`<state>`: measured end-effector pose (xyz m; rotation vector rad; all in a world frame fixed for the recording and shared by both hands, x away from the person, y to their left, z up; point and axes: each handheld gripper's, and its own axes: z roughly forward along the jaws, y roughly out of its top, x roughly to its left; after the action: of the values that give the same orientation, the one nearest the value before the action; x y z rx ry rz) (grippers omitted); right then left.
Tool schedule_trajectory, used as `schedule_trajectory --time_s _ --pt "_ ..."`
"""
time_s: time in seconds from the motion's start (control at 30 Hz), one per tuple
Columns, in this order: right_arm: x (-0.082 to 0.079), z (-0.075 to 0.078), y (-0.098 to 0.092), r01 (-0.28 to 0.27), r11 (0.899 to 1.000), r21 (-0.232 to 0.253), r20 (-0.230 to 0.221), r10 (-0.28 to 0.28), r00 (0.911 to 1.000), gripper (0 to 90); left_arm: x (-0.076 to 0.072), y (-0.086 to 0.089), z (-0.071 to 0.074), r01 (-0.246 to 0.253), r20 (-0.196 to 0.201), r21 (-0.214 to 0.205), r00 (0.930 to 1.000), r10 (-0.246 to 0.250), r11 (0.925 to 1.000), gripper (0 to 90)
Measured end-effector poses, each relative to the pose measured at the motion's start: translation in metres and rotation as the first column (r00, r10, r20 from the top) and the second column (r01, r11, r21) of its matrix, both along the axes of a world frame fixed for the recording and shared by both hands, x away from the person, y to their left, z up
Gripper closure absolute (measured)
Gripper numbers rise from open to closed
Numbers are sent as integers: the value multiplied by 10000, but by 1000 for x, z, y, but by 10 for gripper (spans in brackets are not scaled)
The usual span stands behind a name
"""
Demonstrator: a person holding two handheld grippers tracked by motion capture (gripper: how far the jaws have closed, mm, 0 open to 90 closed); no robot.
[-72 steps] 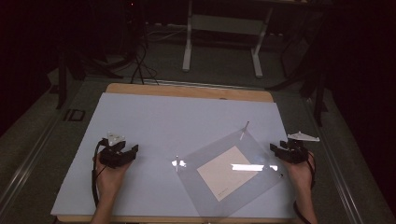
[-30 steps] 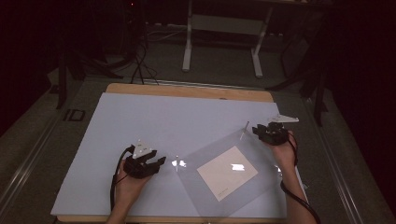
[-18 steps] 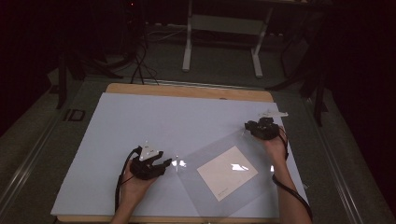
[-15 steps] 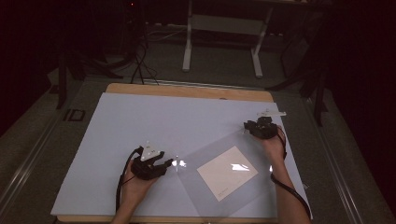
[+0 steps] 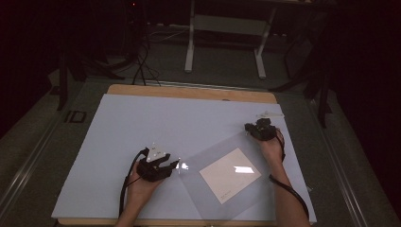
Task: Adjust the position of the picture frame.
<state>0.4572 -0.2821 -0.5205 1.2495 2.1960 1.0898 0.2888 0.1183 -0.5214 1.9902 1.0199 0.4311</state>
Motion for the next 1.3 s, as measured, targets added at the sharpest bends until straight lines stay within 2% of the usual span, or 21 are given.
schedule_trajectory --time_s 0.17,0.37,0.53,0.6,0.73,0.97,1.1,1.17,1.3 --pt "0 -1 -1 23 9999 121 -4 -23 10000 845 1 -1 2 8 -26 75 10000 -8 10000 561" --pt "0 -1 -2 27 9998 213 -19 -27 10000 842 -3 -2 3 242 49 211 9997 -243 9995 563" --pt "0 -1 -2 43 9997 238 -60 -42 10000 842 -2 -1 2 329 -13 171 9995 -329 9993 568" --pt "0 -1 -1 42 9997 246 -67 -41 10000 842 -3 -2 2 548 -5 -5 9985 -548 9985 564" --pt "1 -1 -1 41 9997 233 -71 -39 10000 842 -1 -13 1 743 102 134 9972 -744 9971 552" --pt "0 -2 -1 52 9997 232 -64 -50 10000 842 9 -33 -8 1034 4 374 9946 -1035 9939 537" --pt "0 -2 -1 44 9999 153 -13 -44 10000 845 9 -37 -12 1153 -97 666 9933 -1149 9911 616" --pt "0 -2 -1 68 9998 163 24 -68 10000 845 8 -38 -12 1057 -34 782 9944 -1057 9913 657" --pt "0 -2 -1 79 9998 206 15 -79 10000 845 8 -36 -12 891 -30 693 9960 -891 9936 707"
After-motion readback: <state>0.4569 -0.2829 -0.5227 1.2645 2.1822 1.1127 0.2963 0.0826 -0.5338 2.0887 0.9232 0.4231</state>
